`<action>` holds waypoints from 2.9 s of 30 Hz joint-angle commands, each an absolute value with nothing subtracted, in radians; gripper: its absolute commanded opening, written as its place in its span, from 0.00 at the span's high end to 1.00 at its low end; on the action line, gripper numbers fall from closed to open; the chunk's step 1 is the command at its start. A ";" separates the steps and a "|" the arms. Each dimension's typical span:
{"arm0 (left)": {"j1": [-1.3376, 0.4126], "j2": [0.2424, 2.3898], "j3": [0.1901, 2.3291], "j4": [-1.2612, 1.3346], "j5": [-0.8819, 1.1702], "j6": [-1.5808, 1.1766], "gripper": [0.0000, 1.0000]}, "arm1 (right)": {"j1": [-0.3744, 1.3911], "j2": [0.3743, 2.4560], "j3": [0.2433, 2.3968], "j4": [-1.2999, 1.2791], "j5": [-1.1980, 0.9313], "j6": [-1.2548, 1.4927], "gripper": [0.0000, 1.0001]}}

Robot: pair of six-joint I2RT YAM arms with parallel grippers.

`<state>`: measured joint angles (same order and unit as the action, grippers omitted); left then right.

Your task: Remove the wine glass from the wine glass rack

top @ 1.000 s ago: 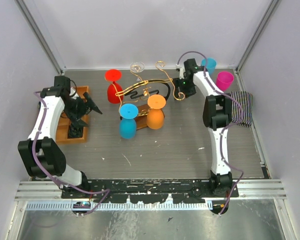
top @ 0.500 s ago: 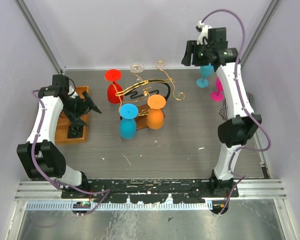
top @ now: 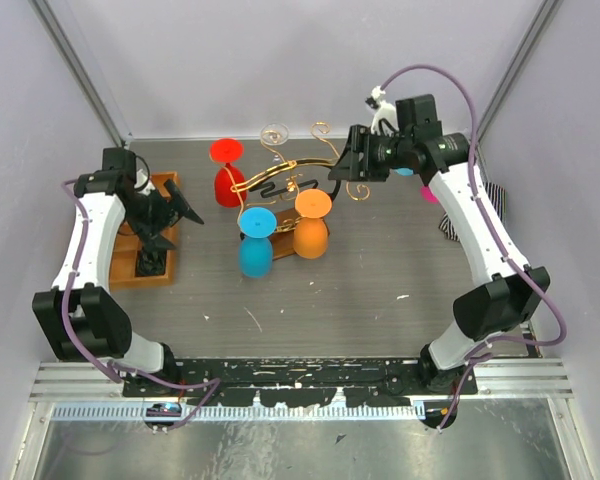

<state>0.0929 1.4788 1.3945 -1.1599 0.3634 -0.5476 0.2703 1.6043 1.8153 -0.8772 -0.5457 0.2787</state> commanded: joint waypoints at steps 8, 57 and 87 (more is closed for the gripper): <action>0.097 1.419 1.407 -1.116 0.440 -0.588 0.01 | 0.327 1.489 1.674 -0.828 -0.632 0.357 0.43; 0.097 1.418 1.369 -1.103 0.467 -0.565 0.02 | 0.373 1.502 1.560 -0.699 -0.676 0.429 0.91; 0.097 1.417 1.350 -1.108 0.469 -0.554 0.02 | 0.347 1.444 1.466 -0.592 -0.897 0.555 0.99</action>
<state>0.0929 1.4342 1.3666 -1.1168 0.4374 -0.5694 0.3439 1.5093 1.4849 -0.5694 -0.8566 0.5922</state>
